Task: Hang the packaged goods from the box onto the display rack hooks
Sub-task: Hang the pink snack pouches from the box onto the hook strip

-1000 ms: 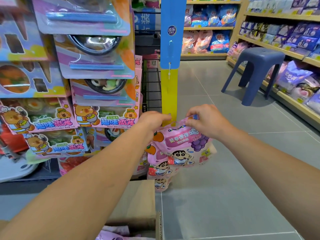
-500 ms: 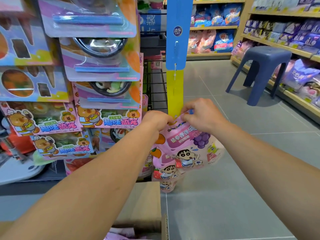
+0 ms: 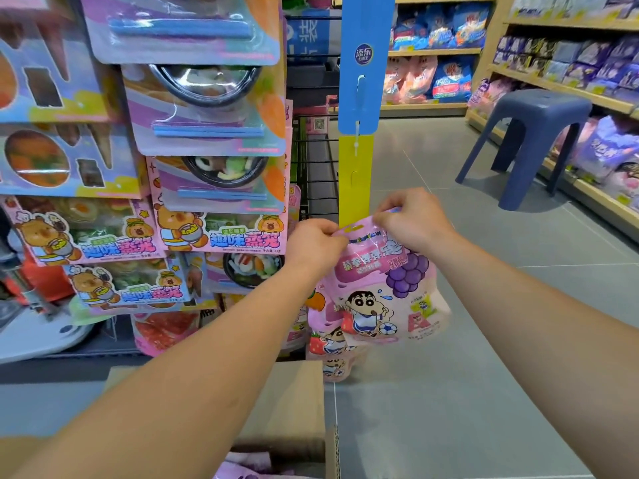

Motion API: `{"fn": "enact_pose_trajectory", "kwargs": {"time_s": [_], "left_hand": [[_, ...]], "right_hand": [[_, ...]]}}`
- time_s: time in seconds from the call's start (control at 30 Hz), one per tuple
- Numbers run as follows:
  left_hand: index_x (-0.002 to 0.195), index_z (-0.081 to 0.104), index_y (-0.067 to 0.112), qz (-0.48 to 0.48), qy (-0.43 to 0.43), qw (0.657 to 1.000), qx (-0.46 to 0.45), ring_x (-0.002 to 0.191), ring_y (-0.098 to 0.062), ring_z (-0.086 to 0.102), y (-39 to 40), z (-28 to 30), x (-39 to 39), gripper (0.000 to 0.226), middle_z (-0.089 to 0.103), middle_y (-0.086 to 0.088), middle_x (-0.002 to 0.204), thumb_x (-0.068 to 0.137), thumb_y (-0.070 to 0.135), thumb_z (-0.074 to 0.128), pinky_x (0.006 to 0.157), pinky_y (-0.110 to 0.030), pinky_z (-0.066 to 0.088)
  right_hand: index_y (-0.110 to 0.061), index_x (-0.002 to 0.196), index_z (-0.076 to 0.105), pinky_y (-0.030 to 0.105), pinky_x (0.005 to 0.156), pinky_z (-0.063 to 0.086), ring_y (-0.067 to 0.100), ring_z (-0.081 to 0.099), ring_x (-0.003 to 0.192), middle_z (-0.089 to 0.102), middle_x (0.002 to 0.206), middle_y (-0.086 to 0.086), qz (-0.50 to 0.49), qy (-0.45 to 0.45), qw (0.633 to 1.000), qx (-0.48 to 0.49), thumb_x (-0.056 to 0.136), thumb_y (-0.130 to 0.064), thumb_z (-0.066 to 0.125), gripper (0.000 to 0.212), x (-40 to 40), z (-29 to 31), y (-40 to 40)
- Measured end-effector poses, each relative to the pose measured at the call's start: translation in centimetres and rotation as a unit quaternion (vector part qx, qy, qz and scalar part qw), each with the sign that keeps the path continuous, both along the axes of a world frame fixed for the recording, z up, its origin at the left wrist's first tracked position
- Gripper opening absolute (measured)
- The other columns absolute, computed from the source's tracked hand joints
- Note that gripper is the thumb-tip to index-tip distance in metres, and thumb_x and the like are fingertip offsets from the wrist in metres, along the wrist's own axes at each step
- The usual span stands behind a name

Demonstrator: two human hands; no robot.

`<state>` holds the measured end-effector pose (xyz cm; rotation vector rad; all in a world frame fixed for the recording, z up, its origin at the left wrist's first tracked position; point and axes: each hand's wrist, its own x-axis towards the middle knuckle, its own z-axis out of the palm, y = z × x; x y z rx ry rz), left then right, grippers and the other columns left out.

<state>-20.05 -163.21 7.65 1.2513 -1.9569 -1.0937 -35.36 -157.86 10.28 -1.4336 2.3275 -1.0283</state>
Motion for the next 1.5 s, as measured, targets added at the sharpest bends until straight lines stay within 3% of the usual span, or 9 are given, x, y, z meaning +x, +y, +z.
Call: {"fn": "enact_pose_trajectory", "kwargs": {"time_s": [0.27, 0.5, 0.63, 0.83, 0.93, 1.0, 1.07, 1.2, 1.5], "left_hand": [[0.082, 0.072, 0.003, 0.056, -0.02, 0.997, -0.046, 0.079, -0.028, 0.063, -0.1, -0.4, -0.6, 0.023, 0.071, -0.016, 0.088, 0.09, 0.019, 0.06, 0.068, -0.033, 0.051], [0.082, 0.07, 0.017, 0.04, -0.051, 0.996, -0.069, 0.083, -0.022, 0.063, -0.4, -0.9, -0.5, 0.01, 0.068, -0.002, 0.085, 0.089, 0.015, 0.063, 0.069, -0.026, 0.045], [0.105, 0.07, 0.015, 0.026, -0.082, 0.99, -0.116, 0.095, -0.025, 0.063, 0.1, -1.8, -0.1, 0.024, 0.071, -0.005, 0.103, 0.088, 0.006, 0.056, 0.078, -0.029, 0.049], [0.118, 0.063, 0.011, 0.0, -0.092, 0.977, -0.193, 0.106, -0.028, 0.06, 1.1, -2.2, 0.2, 0.036, 0.07, -0.008, 0.111, 0.083, 0.003, 0.056, 0.089, -0.044, 0.05], [0.124, 0.06, 0.01, 0.0, -0.095, 0.972, -0.215, 0.107, -0.029, 0.058, 1.7, -2.2, 0.6, 0.042, 0.067, -0.01, 0.113, 0.082, 0.005, 0.057, 0.091, -0.042, 0.048], [0.124, 0.059, 0.006, -0.006, -0.1, 0.966, -0.238, 0.112, -0.028, 0.055, 2.1, -2.0, 0.8, 0.043, 0.064, -0.011, 0.117, 0.082, 0.006, 0.058, 0.096, -0.039, 0.044], [0.125, 0.059, 0.004, -0.016, -0.096, 0.963, -0.252, 0.113, -0.028, 0.053, 2.4, -1.7, 1.2, 0.042, 0.063, -0.011, 0.118, 0.084, 0.009, 0.057, 0.098, -0.039, 0.042], [0.129, 0.059, 0.012, -0.021, -0.047, 0.978, -0.201, 0.106, -0.026, 0.061, 3.4, -1.1, 2.3, 0.037, 0.067, -0.008, 0.117, 0.094, 0.02, 0.051, 0.092, -0.037, 0.048], [0.119, 0.068, 0.019, -0.034, -0.045, 0.991, -0.122, 0.105, -0.015, 0.063, 6.8, -0.1, 8.9, 0.031, 0.07, 0.002, 0.115, 0.092, 0.03, 0.059, 0.091, -0.027, 0.047]], "right_hand": [[-0.016, 0.08, 0.075, 0.03, 0.075, 0.051, 0.028, 0.064, 0.09, 0.072, 0.089, 0.011, -0.047, -0.044, 0.996, 0.068, 0.077, -0.016, 0.063, 0.012, -0.9, -1.4, -1.0], [-0.014, 0.075, 0.072, 0.026, 0.058, 0.039, 0.03, 0.062, 0.085, 0.069, 0.083, 0.012, -0.058, -0.086, 0.992, 0.073, 0.076, -0.013, 0.063, 0.009, -0.6, -3.2, -0.2], [-0.017, 0.076, 0.07, 0.025, 0.062, 0.039, 0.025, 0.06, 0.082, 0.065, 0.078, 0.005, -0.054, -0.096, 0.992, 0.069, 0.082, -0.016, 0.063, 0.009, -0.4, -3.9, 0.3], [-0.016, 0.084, 0.069, 0.026, 0.066, 0.037, 0.029, 0.061, 0.09, 0.068, 0.088, 0.01, -0.055, -0.064, 0.995, 0.057, 0.088, -0.022, 0.061, 0.012, -0.2, -4.3, 0.9], [-0.02, 0.1, 0.071, 0.028, 0.072, 0.041, 0.032, 0.061, 0.102, 0.07, 0.102, 0.011, -0.046, -0.022, 0.997, 0.065, 0.09, -0.023, 0.057, 0.018, 0.0, -4.4, 1.3], [-0.019, 0.124, 0.065, 0.031, 0.087, 0.044, 0.032, 0.057, 0.116, 0.066, 0.121, 0.011, -0.024, 0.013, 0.996, 0.084, 0.09, -0.022, 0.058, 0.035, 0.2, -4.5, 1.5], [-0.015, 0.142, 0.049, 0.033, 0.105, 0.036, 0.032, 0.046, 0.131, 0.053, 0.141, 0.011, 0.005, 0.076, 0.992, 0.099, 0.086, -0.021, 0.063, 0.058, 0.6, -4.5, 2.0], [-0.017, 0.147, 0.039, 0.037, 0.114, 0.027, 0.032, 0.034, 0.137, 0.043, 0.148, 0.008, 0.024, 0.139, 0.986, 0.084, 0.082, -0.023, 0.064, 0.069, 2.4, -4.6, 3.8], [-0.014, 0.127, 0.061, 0.032, 0.097, 0.042, 0.029, 0.055, 0.118, 0.061, 0.125, 0.01, 0.062, 0.122, 0.985, 0.103, 0.085, -0.018, 0.063, 0.042, 10.2, -3.6, 9.0]]}}
